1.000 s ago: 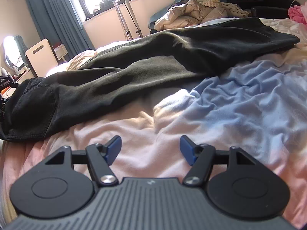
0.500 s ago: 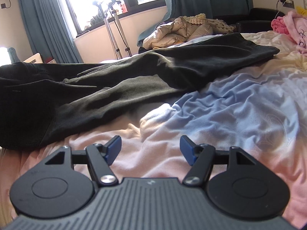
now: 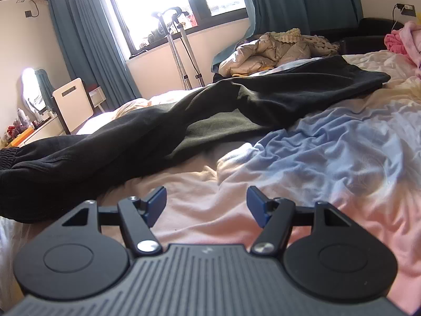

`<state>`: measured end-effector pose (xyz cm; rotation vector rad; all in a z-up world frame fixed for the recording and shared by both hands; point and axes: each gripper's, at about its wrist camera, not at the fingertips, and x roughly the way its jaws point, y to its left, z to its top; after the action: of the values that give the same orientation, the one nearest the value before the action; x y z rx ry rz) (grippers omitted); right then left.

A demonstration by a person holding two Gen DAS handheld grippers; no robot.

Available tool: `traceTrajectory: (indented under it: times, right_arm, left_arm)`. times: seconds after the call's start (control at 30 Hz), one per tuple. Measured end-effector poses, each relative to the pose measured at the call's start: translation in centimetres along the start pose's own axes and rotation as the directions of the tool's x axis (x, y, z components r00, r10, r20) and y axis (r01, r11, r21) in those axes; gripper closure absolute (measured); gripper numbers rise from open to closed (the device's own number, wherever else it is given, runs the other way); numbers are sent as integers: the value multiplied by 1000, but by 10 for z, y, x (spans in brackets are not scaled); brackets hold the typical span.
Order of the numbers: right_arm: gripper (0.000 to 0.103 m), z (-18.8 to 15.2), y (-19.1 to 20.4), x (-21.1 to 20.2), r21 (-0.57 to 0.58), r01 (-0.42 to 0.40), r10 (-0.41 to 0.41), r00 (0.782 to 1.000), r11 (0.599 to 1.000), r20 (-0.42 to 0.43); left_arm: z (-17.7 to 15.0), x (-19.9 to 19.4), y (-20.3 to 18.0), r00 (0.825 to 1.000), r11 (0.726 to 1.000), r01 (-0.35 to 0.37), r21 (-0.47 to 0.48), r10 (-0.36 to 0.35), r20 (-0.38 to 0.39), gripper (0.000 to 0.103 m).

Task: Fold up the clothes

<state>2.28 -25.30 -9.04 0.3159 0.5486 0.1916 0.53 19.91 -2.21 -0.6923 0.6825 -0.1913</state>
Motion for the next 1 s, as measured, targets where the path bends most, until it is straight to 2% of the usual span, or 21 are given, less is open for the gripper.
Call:
traceTrajectory:
  times: [0.1, 0.23, 0.43, 0.47, 0.53, 0.57, 0.67, 0.73, 0.9, 1.0]
  right_arm:
    - [35, 1, -4, -2, 23, -3, 3, 1000, 1000, 0]
    - [35, 1, -9, -5, 53, -4, 4, 1000, 999, -2]
    - [35, 7, -16, -8, 78, 6, -6, 1000, 997, 5]
    - [34, 8, -16, -9, 75, 7, -8, 1000, 997, 8]
    - [34, 9, -14, -9, 64, 5, -6, 1000, 998, 16]
    - [33, 10, -13, -9, 57, 4, -5, 1000, 998, 18]
    - [33, 8, -10, -7, 36, 5, -6, 1000, 999, 10]
    - [33, 6, -8, -4, 25, 8, -8, 1000, 1000, -1]
    - [33, 1, -5, 4, 2, 18, -18, 999, 1000, -30]
    - [33, 0, -4, 9, -3, 16, -16, 999, 1000, -39]
  left_arm:
    - [0, 11, 5, 999, 994, -23, -108, 26, 30, 91]
    - [1, 13, 8, 996, 987, -59, -150, 68, 60, 91]
    - [0, 5, 17, 996, 979, -55, -197, 69, 64, 87]
    - [-1, 4, 17, 996, 978, -55, -199, 68, 62, 85]
    - [-5, 2, 18, 997, 976, -46, -211, 58, 50, 69]
    - [-8, 2, 20, 998, 975, -47, -218, 56, 39, 56]
    - [-13, 4, 22, 998, 974, -65, -218, 67, 3, 54]
    - [-13, 3, 25, 999, 973, -45, -226, 48, 10, 54]
    - [-10, -7, 41, 993, 949, 78, -307, -46, 110, 50]
    - [-5, 1, 48, 994, 939, 63, -338, -28, 109, 49]
